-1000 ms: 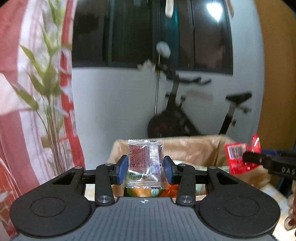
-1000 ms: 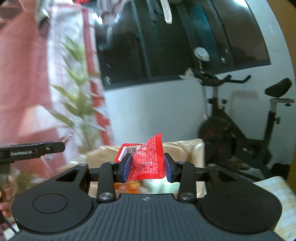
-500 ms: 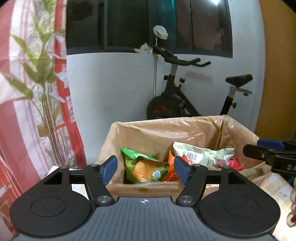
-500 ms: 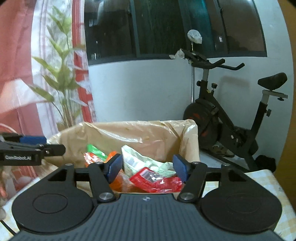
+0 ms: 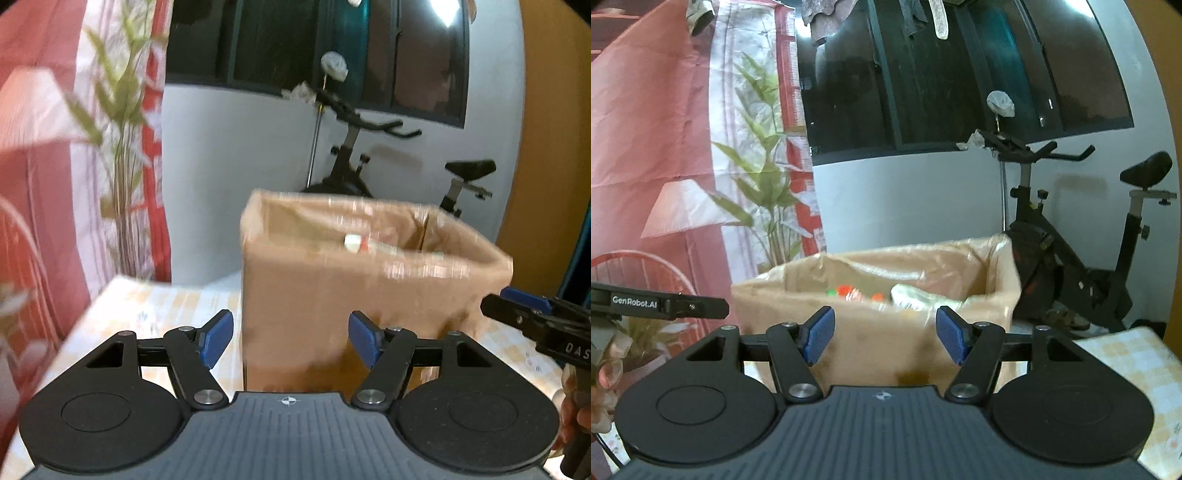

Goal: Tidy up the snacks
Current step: 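Move both grippers from the box back to the snack pile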

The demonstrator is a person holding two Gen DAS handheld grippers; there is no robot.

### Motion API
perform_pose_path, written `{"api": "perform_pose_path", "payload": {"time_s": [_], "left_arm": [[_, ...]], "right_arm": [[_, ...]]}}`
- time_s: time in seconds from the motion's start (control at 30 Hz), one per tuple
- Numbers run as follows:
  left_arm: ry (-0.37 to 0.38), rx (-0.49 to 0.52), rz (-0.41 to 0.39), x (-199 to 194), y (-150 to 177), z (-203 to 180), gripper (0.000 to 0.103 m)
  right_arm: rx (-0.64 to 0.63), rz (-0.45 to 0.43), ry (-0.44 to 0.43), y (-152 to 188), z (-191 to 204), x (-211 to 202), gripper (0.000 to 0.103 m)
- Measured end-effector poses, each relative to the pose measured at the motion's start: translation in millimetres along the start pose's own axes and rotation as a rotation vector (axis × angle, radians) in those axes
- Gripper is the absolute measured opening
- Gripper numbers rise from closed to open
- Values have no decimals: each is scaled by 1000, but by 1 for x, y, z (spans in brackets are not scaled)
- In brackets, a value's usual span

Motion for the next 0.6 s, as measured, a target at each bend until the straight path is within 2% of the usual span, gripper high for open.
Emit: {"api": "perform_pose_path", "payload": {"time_s": [0.33, 0.6], "left_arm": [[-3, -106, 224, 21, 98, 9, 71], [-36, -72, 325, 28, 145, 0, 70]], "right_arm": [[28, 146, -17, 70, 3, 4, 64], [37, 268, -16, 120, -3, 9, 64]]}}
Point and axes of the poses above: each gripper's, at about its wrist camera, not at the fingertips, and x roughly the way its jaws point, z to its left, y to its underside, the point moved 8 cm from there along x, roughly the way its jaws point, and after that the axes turned 1 degree about x, right-handed, at the moved point
